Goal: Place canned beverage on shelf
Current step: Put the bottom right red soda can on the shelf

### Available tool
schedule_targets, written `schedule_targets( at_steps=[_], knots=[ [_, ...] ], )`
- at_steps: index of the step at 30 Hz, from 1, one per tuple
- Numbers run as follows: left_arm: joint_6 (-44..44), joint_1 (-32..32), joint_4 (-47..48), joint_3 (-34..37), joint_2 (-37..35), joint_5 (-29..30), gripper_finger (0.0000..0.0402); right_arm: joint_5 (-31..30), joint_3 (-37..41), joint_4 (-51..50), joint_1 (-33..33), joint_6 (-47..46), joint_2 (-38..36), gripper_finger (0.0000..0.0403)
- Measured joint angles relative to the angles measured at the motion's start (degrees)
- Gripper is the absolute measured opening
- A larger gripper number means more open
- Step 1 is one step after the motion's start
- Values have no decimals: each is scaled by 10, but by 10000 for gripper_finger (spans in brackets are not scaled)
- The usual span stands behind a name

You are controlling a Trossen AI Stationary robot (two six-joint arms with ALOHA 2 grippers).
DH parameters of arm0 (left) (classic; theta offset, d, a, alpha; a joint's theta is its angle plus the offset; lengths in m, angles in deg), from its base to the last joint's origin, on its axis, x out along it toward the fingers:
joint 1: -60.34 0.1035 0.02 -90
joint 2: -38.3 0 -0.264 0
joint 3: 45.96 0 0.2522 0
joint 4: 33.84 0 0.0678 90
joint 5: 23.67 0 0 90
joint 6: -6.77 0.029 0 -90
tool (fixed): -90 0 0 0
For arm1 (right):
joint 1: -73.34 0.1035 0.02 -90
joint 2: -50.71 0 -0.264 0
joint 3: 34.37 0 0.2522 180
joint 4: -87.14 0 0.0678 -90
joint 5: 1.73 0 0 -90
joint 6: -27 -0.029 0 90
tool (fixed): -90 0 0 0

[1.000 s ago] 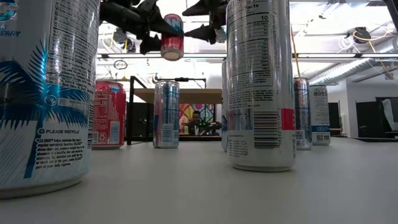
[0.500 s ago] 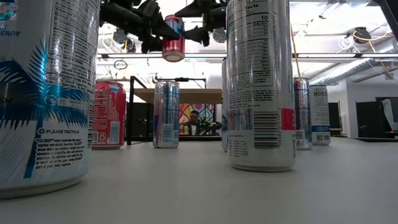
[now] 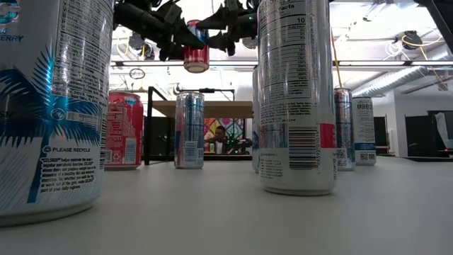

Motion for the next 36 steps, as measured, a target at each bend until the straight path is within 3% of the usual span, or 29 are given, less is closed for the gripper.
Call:
schedule_targets(
  at_steps=[12,26,36],
  knots=[
    [9,0,-4,-1,10,3,288,-8,0,-4,0,15,0,284],
    [8,0,-11,-1,10,7,288,-8,0,-4,0,17,0,260],
    [30,5,-10,-1,10,9,288,-7,0,-12,-3,11,0,298]
  ],
)
